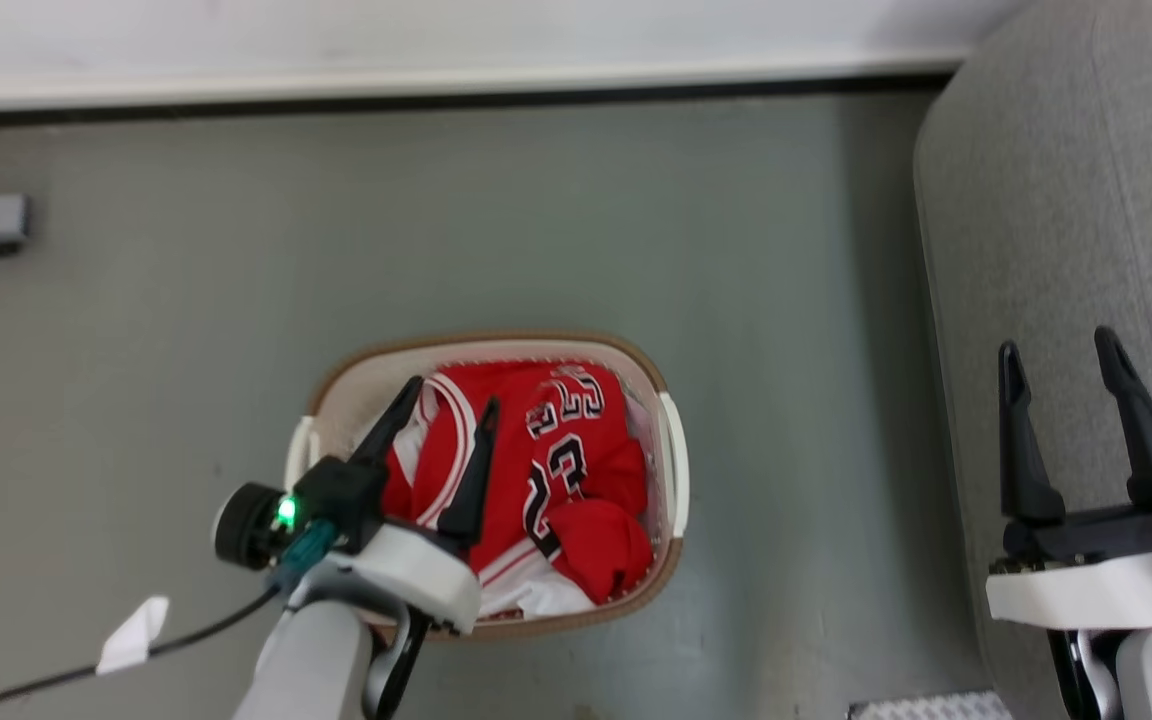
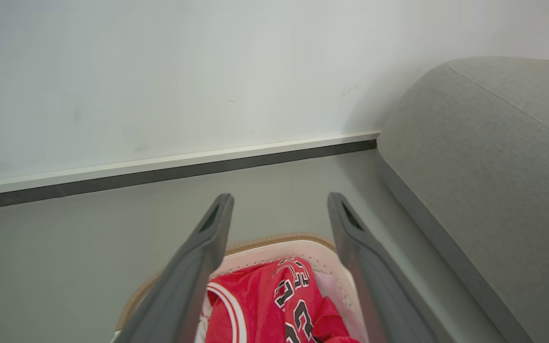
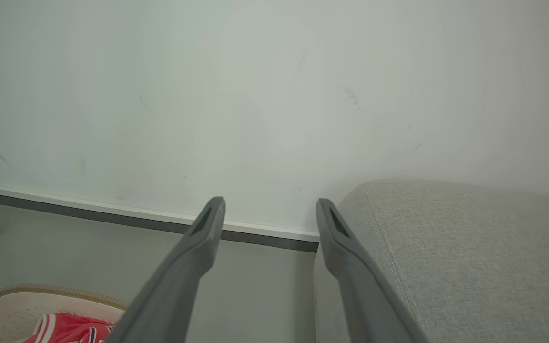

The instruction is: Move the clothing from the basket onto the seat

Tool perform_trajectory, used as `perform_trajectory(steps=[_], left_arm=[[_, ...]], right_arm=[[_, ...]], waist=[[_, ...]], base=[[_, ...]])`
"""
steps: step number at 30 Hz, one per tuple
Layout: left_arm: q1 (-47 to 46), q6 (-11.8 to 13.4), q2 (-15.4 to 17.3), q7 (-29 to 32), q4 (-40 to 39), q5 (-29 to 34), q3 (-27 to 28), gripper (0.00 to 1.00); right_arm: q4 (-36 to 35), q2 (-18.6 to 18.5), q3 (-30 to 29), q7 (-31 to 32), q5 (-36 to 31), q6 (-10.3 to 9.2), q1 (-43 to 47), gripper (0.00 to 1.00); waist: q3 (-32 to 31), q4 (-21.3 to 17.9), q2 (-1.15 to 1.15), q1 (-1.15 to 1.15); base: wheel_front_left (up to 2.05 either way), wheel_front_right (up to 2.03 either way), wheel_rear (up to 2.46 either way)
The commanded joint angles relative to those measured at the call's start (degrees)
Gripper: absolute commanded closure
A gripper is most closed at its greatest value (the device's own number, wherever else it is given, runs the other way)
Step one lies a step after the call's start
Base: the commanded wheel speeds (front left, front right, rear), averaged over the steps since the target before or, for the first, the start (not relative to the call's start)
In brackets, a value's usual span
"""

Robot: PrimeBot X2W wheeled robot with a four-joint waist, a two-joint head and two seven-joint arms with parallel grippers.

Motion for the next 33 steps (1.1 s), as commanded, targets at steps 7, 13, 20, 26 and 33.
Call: perform_trajectory(steps=[7,13,20,26,33], left_arm=[[-11.38,1.22,0.40,5.24,13.61,2.19,-3.67,0.00],[-19.41,4.29,0.67,13.22,23.25,3.08,-4.12,0.00],[-24.94,6.46,2.23,14.25,29.33,3.56,-3.62,0.00],[-28.58,9.44,4.23,14.47,34.40,4.31,-3.62,0.00],[-31.27,8.66,5.25,13.70,38.87,3.04,-3.63,0.09]], right_arm=[[-1.48,0.03,1.58,0.01,2.39,-0.12,-5.18,0.00],[-2.61,0.03,3.34,0.01,4.12,-0.12,-8.03,0.00],[-3.81,0.04,4.41,0.01,5.49,-0.12,-9.92,0.00],[-4.31,0.03,5.03,0.01,7.30,-0.12,-11.08,0.00],[-4.98,0.04,5.84,0.01,8.46,-0.12,-12.03,0.00]], waist=[[10.63,-4.73,0.00,-0.02],[15.82,-6.85,0.00,-0.02],[19.88,-8.38,0.00,-0.02],[22.77,-9.60,0.00,-0.02],[25.40,-11.07,0.00,-0.02]], base=[[0.00,0.00,0.00],[0.00,0.00,0.00],[0.00,0.00,0.00],[0.00,0.00,0.00],[0.00,0.00,0.00]])
